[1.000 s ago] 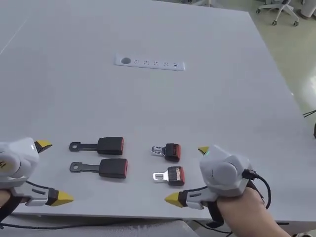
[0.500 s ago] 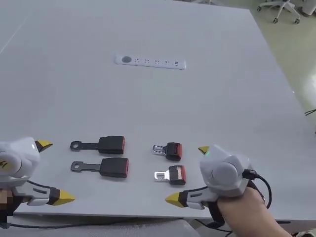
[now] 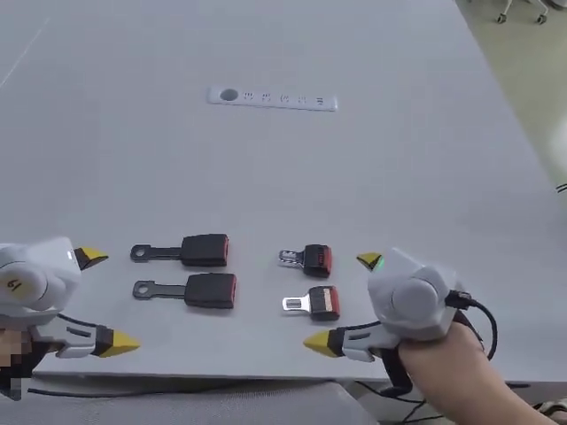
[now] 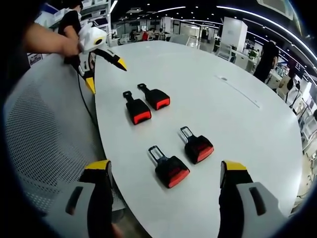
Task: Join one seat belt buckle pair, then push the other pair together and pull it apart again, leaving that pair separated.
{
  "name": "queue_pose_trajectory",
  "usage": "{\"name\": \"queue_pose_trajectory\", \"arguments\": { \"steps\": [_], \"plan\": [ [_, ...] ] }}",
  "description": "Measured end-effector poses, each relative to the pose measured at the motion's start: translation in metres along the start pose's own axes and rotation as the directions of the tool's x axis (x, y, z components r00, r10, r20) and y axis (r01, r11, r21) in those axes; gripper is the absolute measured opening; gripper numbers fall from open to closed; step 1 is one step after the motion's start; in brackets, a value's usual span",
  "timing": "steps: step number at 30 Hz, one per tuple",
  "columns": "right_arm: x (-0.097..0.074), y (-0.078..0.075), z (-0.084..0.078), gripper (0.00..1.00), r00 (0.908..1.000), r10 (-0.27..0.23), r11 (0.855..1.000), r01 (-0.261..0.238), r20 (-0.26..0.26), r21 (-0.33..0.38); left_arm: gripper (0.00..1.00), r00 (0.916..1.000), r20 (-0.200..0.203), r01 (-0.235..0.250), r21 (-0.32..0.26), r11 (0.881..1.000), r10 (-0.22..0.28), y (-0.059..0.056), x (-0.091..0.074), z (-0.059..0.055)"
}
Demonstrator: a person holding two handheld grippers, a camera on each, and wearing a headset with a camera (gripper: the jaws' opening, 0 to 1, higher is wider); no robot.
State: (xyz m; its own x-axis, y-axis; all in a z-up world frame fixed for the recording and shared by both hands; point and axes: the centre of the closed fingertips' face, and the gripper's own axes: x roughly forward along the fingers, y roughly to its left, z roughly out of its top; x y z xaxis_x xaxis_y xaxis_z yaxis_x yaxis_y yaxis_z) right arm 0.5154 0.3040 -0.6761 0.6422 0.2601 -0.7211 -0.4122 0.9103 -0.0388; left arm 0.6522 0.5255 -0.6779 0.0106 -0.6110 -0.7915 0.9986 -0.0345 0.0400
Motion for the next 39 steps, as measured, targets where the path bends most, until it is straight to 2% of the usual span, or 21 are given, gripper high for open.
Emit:
{"name": "queue_pose_trajectory", "arguments": {
  "steps": [2,5,8,11,13,15,17,22,29,34,39],
  "plan": [
    [0.002,0.000,0.000,0.84,1.0000,0.007,1.000,-0.007,-0.002,-0.001,0.82,0.9999,-0.006,0.013,0.010,1.000,-0.013,0.000,0.002,0.001],
    [0.003,0.003,0.006,0.79,0.9991,0.029,0.999,-0.027,0.032,-0.039,0.77,0.9993,-0.020,0.031,0.024,0.999,-0.031,0.000,0.007,0.001],
    [0.004,0.005,0.006,0.75,0.9986,0.044,0.998,-0.043,0.031,-0.049,0.75,0.9984,-0.031,0.048,0.046,0.998,-0.047,-0.001,0.012,0.003],
    [0.006,0.008,0.007,0.71,0.9974,0.065,0.995,-0.062,0.031,-0.083,0.74,0.9976,-0.030,0.065,0.067,0.996,-0.063,-0.002,0.016,0.010],
    [0.006,0.011,0.007,0.66,0.9962,0.082,0.991,-0.079,0.029,-0.105,0.68,0.9955,-0.030,0.092,0.099,0.991,-0.089,-0.005,0.020,0.014],
    [0.007,0.012,0.007,0.64,0.9956,0.091,0.989,-0.087,0.024,-0.122,0.64,0.9952,-0.030,0.096,0.096,0.991,-0.094,-0.005,0.024,0.018],
    [0.008,0.012,0.007,0.63,0.9950,0.098,0.985,-0.094,0.021,-0.143,0.64,0.9949,-0.024,0.100,0.103,0.990,-0.098,-0.006,0.027,0.021],
    [0.012,0.013,0.005,0.59,0.9934,0.114,0.978,-0.114,-0.009,-0.176,0.62,0.9922,-0.028,0.124,0.142,0.982,-0.121,-0.010,0.037,0.027],
    [0.017,0.010,-0.002,0.55,0.9893,0.133,0.966,-0.143,-0.061,-0.215,0.59,0.9898,-0.028,0.143,0.168,0.975,-0.140,-0.013,0.050,0.039],
    [0.020,0.009,-0.005,0.53,0.9849,0.150,0.957,-0.166,-0.087,-0.238,0.53,0.9821,-0.053,0.188,0.195,0.963,-0.181,-0.020,0.061,0.045],
    [0.024,0.007,-0.011,0.51,0.9798,0.161,0.947,-0.187,-0.119,-0.260,0.50,0.9782,-0.068,0.207,0.219,0.954,-0.196,-0.021,0.070,0.047]
  ]
}}
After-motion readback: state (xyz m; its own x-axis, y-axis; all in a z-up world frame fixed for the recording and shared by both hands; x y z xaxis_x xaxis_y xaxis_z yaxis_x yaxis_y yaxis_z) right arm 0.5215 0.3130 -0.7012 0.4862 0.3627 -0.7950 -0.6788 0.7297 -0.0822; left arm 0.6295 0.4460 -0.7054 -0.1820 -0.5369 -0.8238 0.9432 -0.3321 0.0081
